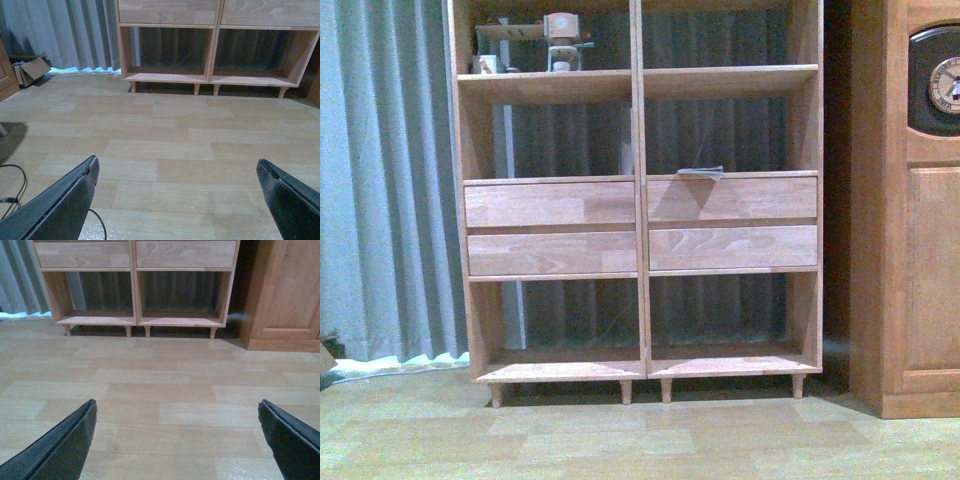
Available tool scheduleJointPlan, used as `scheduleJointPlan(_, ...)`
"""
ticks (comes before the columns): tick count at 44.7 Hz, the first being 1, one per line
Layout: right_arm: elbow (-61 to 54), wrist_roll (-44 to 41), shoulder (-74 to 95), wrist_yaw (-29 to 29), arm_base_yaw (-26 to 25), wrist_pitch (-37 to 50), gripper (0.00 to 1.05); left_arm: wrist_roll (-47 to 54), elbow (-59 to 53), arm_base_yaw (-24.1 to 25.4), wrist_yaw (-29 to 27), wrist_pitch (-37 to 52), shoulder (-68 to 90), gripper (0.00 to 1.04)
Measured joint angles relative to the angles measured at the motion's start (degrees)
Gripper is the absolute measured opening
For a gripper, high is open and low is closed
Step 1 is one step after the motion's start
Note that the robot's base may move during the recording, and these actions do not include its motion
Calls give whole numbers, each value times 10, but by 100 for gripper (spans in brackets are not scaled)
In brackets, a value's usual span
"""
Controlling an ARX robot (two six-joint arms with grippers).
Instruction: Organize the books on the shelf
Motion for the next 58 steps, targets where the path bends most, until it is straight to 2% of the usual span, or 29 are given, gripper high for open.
scheduleJointPlan(58,0,0,0,0,0,0,98,0,0,0,0,0,0,97)
